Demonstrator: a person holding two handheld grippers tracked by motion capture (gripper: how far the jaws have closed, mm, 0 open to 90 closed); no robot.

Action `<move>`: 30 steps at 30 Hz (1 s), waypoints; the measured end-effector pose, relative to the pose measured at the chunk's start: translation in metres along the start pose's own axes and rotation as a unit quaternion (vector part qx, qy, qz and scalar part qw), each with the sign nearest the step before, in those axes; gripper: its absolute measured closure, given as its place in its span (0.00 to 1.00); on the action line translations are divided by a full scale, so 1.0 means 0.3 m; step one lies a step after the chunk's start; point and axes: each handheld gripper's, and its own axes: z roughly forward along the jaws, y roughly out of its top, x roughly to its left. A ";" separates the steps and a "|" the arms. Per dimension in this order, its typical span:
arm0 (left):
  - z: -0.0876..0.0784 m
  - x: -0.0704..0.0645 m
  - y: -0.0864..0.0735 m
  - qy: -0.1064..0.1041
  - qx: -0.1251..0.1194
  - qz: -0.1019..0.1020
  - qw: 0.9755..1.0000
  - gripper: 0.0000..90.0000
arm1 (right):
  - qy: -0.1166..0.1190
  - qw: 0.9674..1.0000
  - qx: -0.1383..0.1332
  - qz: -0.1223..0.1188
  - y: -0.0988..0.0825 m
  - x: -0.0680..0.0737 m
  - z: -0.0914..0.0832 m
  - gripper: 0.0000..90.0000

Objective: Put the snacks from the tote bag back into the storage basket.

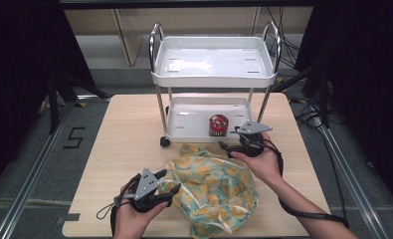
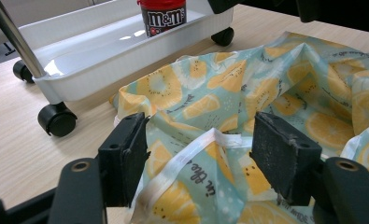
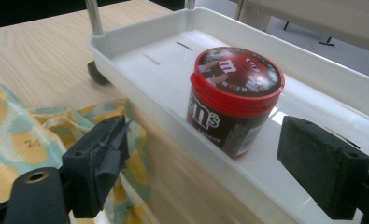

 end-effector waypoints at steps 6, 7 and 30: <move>0.002 -0.001 -0.001 -0.002 -0.001 -0.002 1.000 0.39 | 0.003 1.000 0.003 -0.024 -0.017 -0.007 -0.033 0.20; 0.002 -0.001 -0.001 -0.002 -0.001 -0.002 1.000 0.39 | 0.003 1.000 0.003 -0.024 -0.017 -0.007 -0.033 0.20; -0.006 0.011 -0.001 0.000 -0.001 0.010 1.000 0.39 | 0.007 1.000 0.005 -0.012 -0.080 0.017 -0.108 0.20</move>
